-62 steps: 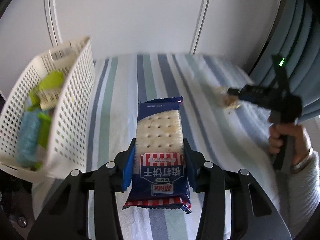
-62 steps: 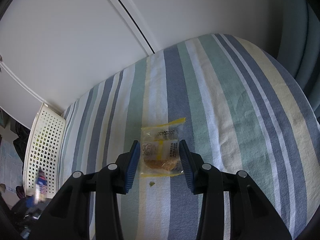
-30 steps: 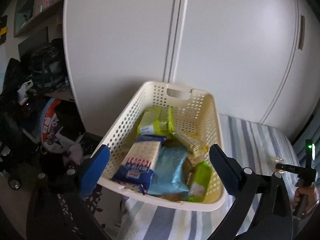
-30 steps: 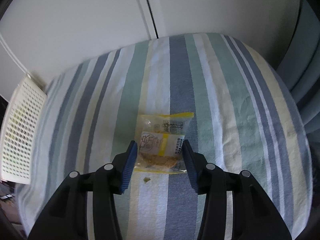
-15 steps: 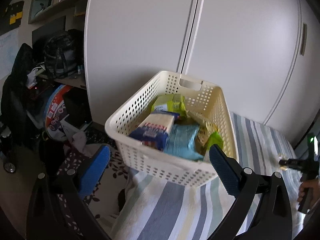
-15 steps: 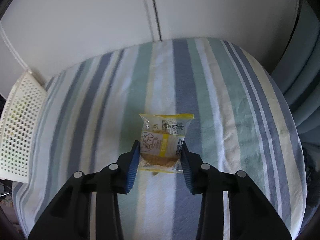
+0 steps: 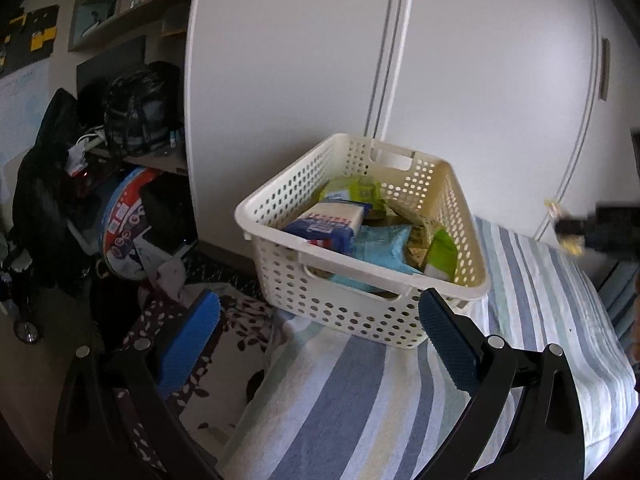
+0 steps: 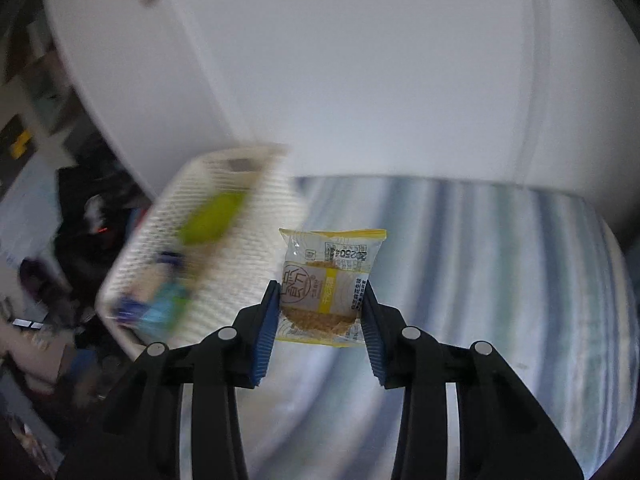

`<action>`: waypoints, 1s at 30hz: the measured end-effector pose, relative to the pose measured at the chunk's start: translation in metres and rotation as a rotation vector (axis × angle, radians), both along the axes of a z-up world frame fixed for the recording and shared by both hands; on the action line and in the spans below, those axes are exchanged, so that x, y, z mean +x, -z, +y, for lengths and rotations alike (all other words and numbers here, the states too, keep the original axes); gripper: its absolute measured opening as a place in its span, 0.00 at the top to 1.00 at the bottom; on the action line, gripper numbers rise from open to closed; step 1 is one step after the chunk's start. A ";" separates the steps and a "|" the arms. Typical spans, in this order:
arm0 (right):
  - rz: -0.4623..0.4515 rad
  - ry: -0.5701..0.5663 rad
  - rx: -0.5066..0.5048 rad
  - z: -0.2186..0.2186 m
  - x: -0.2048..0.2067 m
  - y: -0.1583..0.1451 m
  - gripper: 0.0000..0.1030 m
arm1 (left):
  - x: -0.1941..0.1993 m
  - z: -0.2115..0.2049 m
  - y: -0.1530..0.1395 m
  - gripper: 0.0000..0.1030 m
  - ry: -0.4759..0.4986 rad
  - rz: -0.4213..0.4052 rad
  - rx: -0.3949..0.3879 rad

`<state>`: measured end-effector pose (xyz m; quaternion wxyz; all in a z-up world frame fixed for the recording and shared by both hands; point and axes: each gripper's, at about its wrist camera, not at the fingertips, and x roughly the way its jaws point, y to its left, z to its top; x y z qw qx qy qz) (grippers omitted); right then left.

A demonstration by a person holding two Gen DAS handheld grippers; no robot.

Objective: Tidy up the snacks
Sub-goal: 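Lift the clear cookie bag with the right tool and release it into the basket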

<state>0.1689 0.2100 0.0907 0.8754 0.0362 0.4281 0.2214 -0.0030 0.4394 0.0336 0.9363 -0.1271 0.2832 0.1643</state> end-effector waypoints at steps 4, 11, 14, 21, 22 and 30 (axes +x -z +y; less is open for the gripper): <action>-0.006 -0.093 0.003 0.056 0.000 -0.011 0.62 | -0.004 0.004 0.000 0.02 -0.013 -0.021 -0.023; 0.011 -0.176 -0.047 0.130 -0.002 0.001 0.62 | -0.004 0.006 0.000 0.02 -0.025 -0.029 -0.030; 0.028 -0.192 -0.042 0.144 -0.001 0.007 0.60 | -0.003 0.006 0.000 0.02 -0.027 -0.031 -0.024; 0.011 -0.178 -0.040 0.144 -0.006 0.006 0.49 | -0.004 0.005 0.000 0.02 -0.035 -0.038 -0.029; 0.005 -0.172 -0.042 0.141 -0.008 0.005 0.49 | -0.005 0.005 0.000 0.02 -0.038 -0.041 -0.032; -0.032 -0.154 -0.070 0.126 -0.026 0.004 0.49 | -0.003 0.003 0.000 0.02 -0.035 -0.035 -0.014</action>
